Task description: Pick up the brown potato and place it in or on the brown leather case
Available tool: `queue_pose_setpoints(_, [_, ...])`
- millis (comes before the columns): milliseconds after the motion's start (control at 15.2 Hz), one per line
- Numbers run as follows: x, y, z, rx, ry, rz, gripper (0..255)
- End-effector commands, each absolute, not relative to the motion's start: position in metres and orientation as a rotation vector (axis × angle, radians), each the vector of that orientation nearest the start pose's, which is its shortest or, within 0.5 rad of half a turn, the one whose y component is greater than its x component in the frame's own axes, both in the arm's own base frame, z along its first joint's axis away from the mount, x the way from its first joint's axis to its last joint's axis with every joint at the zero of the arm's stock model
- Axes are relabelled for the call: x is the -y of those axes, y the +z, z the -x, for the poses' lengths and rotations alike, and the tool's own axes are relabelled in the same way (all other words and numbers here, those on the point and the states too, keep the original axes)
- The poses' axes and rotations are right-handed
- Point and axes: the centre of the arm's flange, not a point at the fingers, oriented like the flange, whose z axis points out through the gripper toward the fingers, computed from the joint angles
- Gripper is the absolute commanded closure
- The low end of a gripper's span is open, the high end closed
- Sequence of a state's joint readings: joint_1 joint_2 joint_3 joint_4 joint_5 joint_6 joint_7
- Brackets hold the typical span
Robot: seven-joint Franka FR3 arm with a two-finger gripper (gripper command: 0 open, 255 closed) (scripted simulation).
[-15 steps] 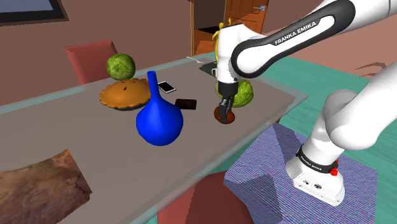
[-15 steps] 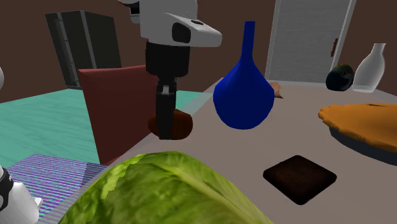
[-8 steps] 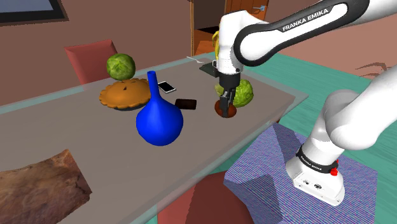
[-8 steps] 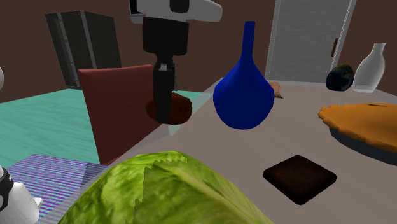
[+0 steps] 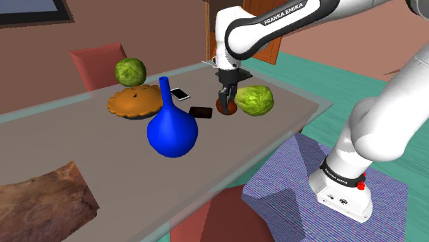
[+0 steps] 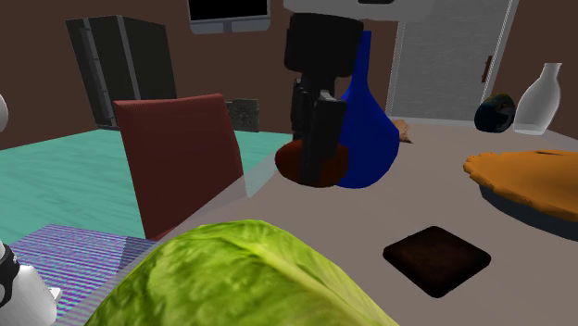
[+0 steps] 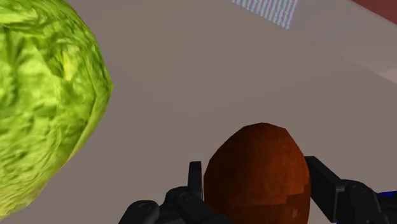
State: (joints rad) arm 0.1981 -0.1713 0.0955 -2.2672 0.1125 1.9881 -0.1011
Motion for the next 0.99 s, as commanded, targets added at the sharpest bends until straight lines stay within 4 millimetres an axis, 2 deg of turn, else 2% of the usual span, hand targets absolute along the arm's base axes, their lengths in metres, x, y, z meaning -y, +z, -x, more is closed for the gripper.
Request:
queue_pose_setpoints(0, [-0.144, 0.423, -0.481, 0.520, 0.178, 3.019, 255])
queue_pose_setpoints(594, [-0.135, 0.426, -0.599, 0.520, 0.178, 3.019, 255])
queue_pose_setpoints(660, [-0.133, 0.426, -0.620, 0.520, 0.178, 3.019, 255])
queue_pose_setpoints(924, [-0.133, 0.405, -0.620, 0.520, 0.178, 3.019, 255])
